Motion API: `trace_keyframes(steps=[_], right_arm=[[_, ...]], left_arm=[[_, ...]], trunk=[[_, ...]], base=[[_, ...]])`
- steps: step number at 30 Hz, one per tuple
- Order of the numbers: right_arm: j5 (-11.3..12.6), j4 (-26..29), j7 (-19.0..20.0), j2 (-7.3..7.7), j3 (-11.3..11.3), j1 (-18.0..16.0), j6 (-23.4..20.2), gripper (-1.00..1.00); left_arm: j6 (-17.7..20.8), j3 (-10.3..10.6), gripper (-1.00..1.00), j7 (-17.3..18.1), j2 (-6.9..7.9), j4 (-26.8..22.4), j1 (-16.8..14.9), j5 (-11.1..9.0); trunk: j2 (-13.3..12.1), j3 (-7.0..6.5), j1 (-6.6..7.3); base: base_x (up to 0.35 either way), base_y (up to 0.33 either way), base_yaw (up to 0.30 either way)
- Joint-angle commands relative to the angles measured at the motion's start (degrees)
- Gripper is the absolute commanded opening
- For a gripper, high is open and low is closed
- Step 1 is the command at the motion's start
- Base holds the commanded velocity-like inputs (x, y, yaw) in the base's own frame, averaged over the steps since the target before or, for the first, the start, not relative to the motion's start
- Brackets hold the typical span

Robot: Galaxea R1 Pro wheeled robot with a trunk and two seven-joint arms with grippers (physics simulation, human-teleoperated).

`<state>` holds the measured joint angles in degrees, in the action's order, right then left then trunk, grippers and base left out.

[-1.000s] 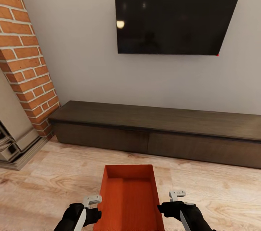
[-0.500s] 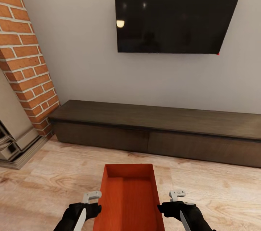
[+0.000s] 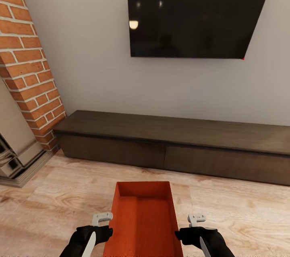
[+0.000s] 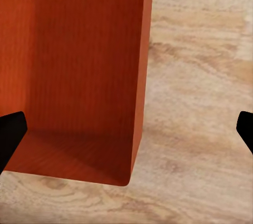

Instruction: Move the two storage containers from the living room to the garage. In the garage, place one container on the floor and stack the other container on top of it (either order is fine).

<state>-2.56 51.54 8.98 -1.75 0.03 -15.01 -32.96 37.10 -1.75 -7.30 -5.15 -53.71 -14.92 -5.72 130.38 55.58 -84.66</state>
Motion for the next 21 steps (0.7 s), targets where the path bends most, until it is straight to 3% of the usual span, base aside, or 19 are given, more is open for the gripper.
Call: trace_keyframes(steps=[1,21], right_arm=[[-0.27,0.07,0.26,-0.01,-0.03,-0.02,-0.28,1.0],[-0.33,0.05,0.31,-0.01,0.15,-0.02,-0.26,1.0]], left_arm=[[0.25,-0.09,1.0,-0.4,-0.04,-0.08,-0.02,-0.61],[0.56,-0.09,1.0,-0.33,-0.04,-0.08,-0.02,-0.52]], trunk=[[0.02,0.15,0.01],[0.02,1.98,0.01]], base=[[0.0,0.0,0.0],[0.0,0.0,0.0]])
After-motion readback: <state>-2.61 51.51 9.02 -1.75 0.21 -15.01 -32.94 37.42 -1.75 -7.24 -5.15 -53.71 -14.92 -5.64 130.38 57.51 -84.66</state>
